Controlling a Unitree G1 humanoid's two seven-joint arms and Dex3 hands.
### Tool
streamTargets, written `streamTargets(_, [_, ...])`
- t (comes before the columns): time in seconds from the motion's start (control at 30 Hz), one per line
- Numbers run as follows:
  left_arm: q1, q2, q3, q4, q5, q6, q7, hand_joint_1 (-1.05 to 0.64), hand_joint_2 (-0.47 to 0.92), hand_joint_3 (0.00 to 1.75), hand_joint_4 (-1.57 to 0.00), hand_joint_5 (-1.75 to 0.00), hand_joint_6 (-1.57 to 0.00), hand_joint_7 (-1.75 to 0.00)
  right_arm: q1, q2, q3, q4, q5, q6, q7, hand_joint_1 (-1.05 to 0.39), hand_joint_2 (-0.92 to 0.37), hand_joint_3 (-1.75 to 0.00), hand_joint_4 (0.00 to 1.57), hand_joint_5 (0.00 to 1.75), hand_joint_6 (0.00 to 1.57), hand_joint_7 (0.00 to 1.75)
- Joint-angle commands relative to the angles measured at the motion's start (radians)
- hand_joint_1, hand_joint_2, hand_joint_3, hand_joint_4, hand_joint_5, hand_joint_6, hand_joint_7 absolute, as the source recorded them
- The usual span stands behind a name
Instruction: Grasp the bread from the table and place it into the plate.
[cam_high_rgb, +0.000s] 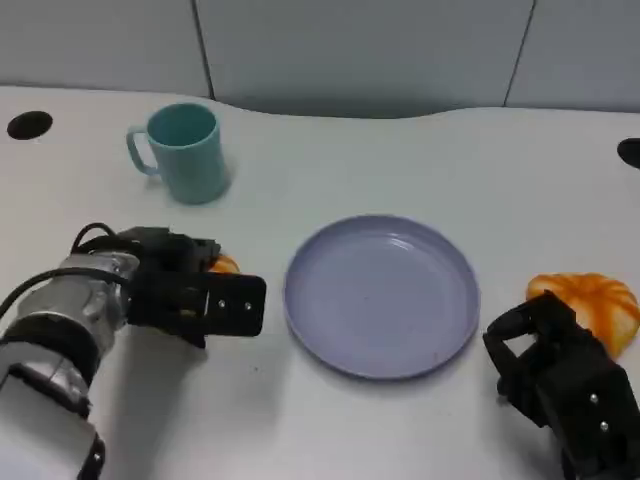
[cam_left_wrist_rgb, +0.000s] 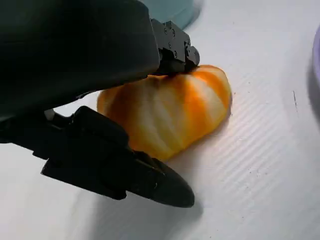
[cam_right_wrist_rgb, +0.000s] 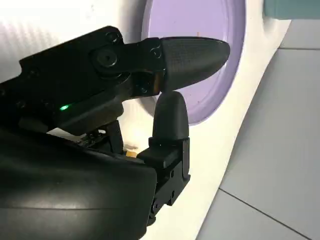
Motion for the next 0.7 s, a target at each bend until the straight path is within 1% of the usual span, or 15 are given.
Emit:
streamTargets(0.03, [0.018, 0.006, 0.053, 0.027, -0.083, 0.023, -0.036, -0.60, 0.73, 0.00, -0.18, -0.09, -0.33, -0.07, 0.009, -0.012, -0.012, -0.012, 0.009, -0.004, 0.002, -0.22, -0.92, -0.38, 0.61, 1.75, 0.39, 1.64])
streamTargets(0.1, [0.021, 0.007, 0.055, 0.028, -0.098, 0.023, -0.040, -0.58, 0.72, 0.00, -0.19, -0.10, -0.33, -0.06, 0.009, -0.012, -0.013, -0.012, 0.012, -0.003, 0.005, -0.22, -0.92, -0.39, 0.61, 1.75, 0.39, 1.64])
streamTargets(0.13, [0.020, 0.009, 0.059, 0.029, -0.108, 0.020, -0.049, -0.55, 0.72, 0.00, -0.24, -0.12, -0.37, -0.07, 0.010, -0.011, -0.012, -0.019, 0.008, 0.005, 0.002, -0.21, -0.92, -0.39, 0.61, 1.75, 0.39, 1.64])
streamTargets(0.17, [0.019, 0.011, 0.061, 0.029, -0.114, 0.017, -0.054, -0.49, 0.73, 0.01, -0.35, -0.18, -0.46, -0.10, 0.011, -0.010, -0.011, -0.023, 0.005, 0.010, 0.000, -0.21, -0.92, -0.39, 0.61, 1.75, 0.39, 1.65])
streamTargets(0.2, [0.019, 0.014, 0.056, 0.029, -0.114, 0.013, -0.047, -0.45, 0.74, 0.01, -0.42, -0.24, -0.53, -0.11, 0.011, -0.009, -0.011, -0.025, 0.007, 0.011, 0.001, -0.21, -0.92, -0.39, 0.61, 1.75, 0.39, 1.65])
streamTargets(0.23, [0.022, 0.017, 0.049, 0.028, -0.110, 0.004, -0.027, -0.42, 0.76, 0.00, -0.48, -0.48, -0.66, -0.19, 0.011, -0.008, -0.012, -0.023, 0.012, 0.008, 0.005, -0.21, -0.92, -0.40, 0.61, 1.75, 0.39, 1.66])
streamTargets(0.27, [0.028, 0.018, 0.047, 0.027, -0.112, -0.004, -0.001, -0.34, 0.78, 0.01, -0.51, -0.99, -0.66, -0.71, 0.011, -0.008, -0.013, -0.024, 0.015, 0.007, 0.007, -0.21, -0.92, -0.40, 0.61, 1.75, 0.39, 1.66])
streamTargets(0.3, [0.034, 0.018, 0.048, 0.027, -0.114, -0.011, 0.025, -0.30, 0.79, 0.01, -0.51, -1.33, -0.54, -1.19, 0.011, -0.008, -0.013, -0.025, 0.015, 0.009, 0.007, -0.22, -0.92, -0.40, 0.61, 1.75, 0.39, 1.66])
streamTargets(0.33, [0.040, 0.019, 0.051, 0.026, -0.118, -0.019, 0.053, -0.24, 0.80, 0.01, -0.54, -1.58, -0.48, -1.52, 0.012, -0.009, -0.012, -0.025, 0.011, 0.008, 0.004, -0.22, -0.92, -0.40, 0.61, 1.75, 0.38, 1.66])
streamTargets(0.37, [0.046, 0.018, 0.052, 0.026, -0.120, -0.024, 0.079, -0.22, 0.81, 0.02, -0.57, -1.66, -0.48, -1.63, 0.011, -0.011, -0.011, -0.022, 0.008, 0.004, 0.003, -0.22, -0.92, -0.40, 0.61, 1.75, 0.38, 1.66])
streamTargets(0.43, [0.051, 0.017, 0.050, 0.028, -0.121, -0.029, 0.106, -0.19, 0.82, 0.02, -0.62, -1.73, -0.48, -1.72, 0.011, -0.013, -0.011, -0.019, 0.004, -0.002, 0.001, -0.22, -0.92, -0.40, 0.61, 1.75, 0.38, 1.66])
streamTargets(0.5, [0.066, 0.020, 0.038, 0.025, -0.106, -0.048, 0.196, -0.20, 0.84, 0.03, -0.70, -1.74, -0.56, -1.74, 0.007, -0.015, -0.014, -0.012, 0.009, -0.005, 0.005, -0.22, -0.92, -0.40, 0.61, 1.75, 0.38, 1.66])
streamTargets(0.53, [0.070, 0.021, 0.033, 0.025, -0.102, -0.055, 0.224, -0.19, 0.86, 0.03, -0.71, -1.74, -0.59, -1.74, 0.006, -0.015, -0.016, -0.010, 0.011, -0.006, 0.006, -0.22, -0.92, -0.39, 0.62, 1.75, 0.38, 1.66])
streamTargets(0.6, [0.076, 0.022, 0.037, 0.026, -0.111, -0.066, 0.248, -0.17, 0.90, 0.06, -0.74, -1.75, -0.61, -1.75, 0.005, -0.015, -0.019, -0.006, 0.020, -0.008, 0.013, -0.23, -0.92, -0.40, 0.62, 1.75, 0.38, 1.66])
streamTargets(0.7, [0.087, 0.022, 0.066, 0.027, -0.145, -0.073, 0.259, -0.16, 0.92, 0.09, -0.76, -1.75, -0.61, -1.75, 0.005, -0.018, -0.017, -0.004, 0.009, -0.010, 0.006, -0.22, -0.92, -0.40, 0.60, 1.75, 0.38, 1.66])
